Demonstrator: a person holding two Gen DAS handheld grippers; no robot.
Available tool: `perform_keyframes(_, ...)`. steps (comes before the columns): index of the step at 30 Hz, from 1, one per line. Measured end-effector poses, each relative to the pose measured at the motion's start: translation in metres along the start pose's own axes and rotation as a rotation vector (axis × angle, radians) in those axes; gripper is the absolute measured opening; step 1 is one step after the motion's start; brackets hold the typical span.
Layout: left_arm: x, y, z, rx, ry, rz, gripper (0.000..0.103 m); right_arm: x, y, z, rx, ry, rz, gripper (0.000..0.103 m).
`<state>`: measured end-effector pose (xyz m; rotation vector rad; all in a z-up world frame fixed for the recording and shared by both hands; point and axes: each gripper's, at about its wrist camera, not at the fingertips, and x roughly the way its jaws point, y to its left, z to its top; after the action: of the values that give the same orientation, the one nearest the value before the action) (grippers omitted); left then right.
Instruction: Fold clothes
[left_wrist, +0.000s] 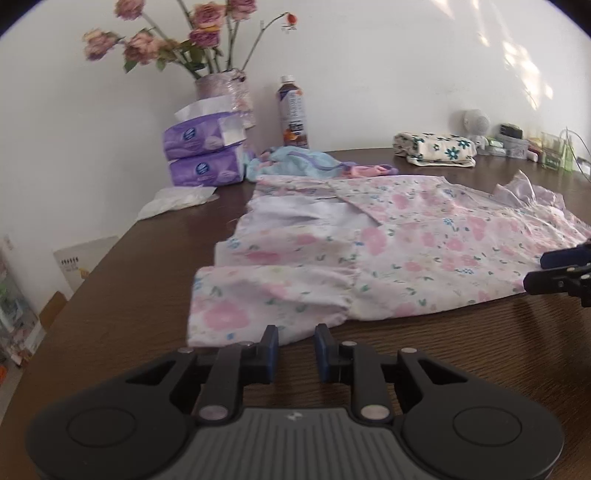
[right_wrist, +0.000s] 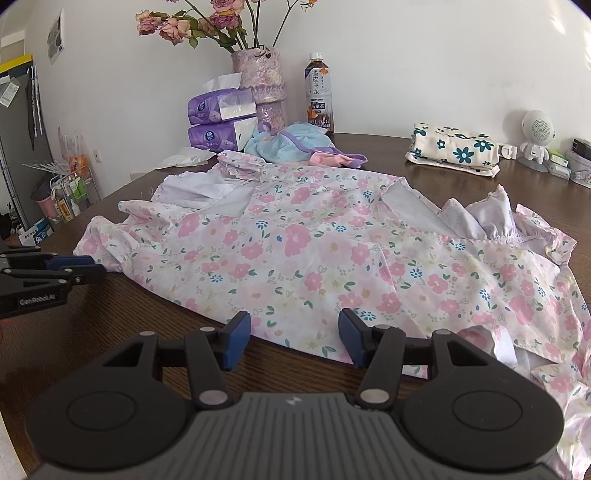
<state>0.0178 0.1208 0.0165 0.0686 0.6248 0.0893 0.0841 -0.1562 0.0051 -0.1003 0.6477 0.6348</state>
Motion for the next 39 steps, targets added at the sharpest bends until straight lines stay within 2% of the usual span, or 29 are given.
perform_keyframes(2, -0.005, 0.006, 0.004, -0.044, -0.023, -0.068, 0.021, 0.000, 0.002, 0.000, -0.009, 0.002, -0.006, 0.054)
perform_keyframes(4, -0.008, 0.004, 0.012, -0.063, -0.062, -0.134, 0.031, 0.000, 0.004, 0.000, -0.022, 0.005, -0.015, 0.054)
perform_keyframes(7, 0.000, -0.012, 0.030, -0.015, -0.096, -0.203, 0.039, 0.001, 0.007, 0.000, -0.040, 0.008, -0.029, 0.054)
perform_keyframes(11, 0.025, -0.035, 0.037, 0.058, -0.051, -0.253, 0.039, 0.002, 0.011, 0.000, -0.060, 0.013, -0.045, 0.054)
perform_keyframes(15, 0.044, -0.039, 0.029, 0.068, 0.008, -0.272, 0.038, 0.002, 0.014, 0.000, -0.071, 0.012, -0.056, 0.054)
perform_keyframes(20, 0.044, -0.035, 0.026, 0.070, 0.006, -0.288, 0.038, 0.012, 0.029, 0.006, -0.092, 0.007, -0.040, 0.054)
perform_keyframes(25, 0.042, -0.037, 0.026, 0.088, 0.005, -0.283, 0.039, 0.018, 0.036, 0.011, -0.126, 0.019, -0.037, 0.049)
perform_keyframes(31, 0.041, -0.036, 0.025, 0.087, 0.005, -0.284, 0.040, 0.002, 0.007, 0.001, -0.069, 0.009, -0.089, 0.048)
perform_keyframes(32, 0.041, -0.036, 0.026, 0.088, 0.005, -0.284, 0.040, -0.001, 0.001, -0.001, -0.059, 0.007, -0.100, 0.044)
perform_keyframes(37, 0.042, -0.037, 0.026, 0.092, 0.005, -0.281, 0.040, -0.014, -0.022, -0.008, -0.012, 0.004, -0.136, 0.038)
perform_keyframes(39, 0.042, -0.037, 0.026, 0.092, 0.006, -0.280, 0.040, -0.017, -0.028, -0.010, -0.004, 0.002, -0.146, 0.031)
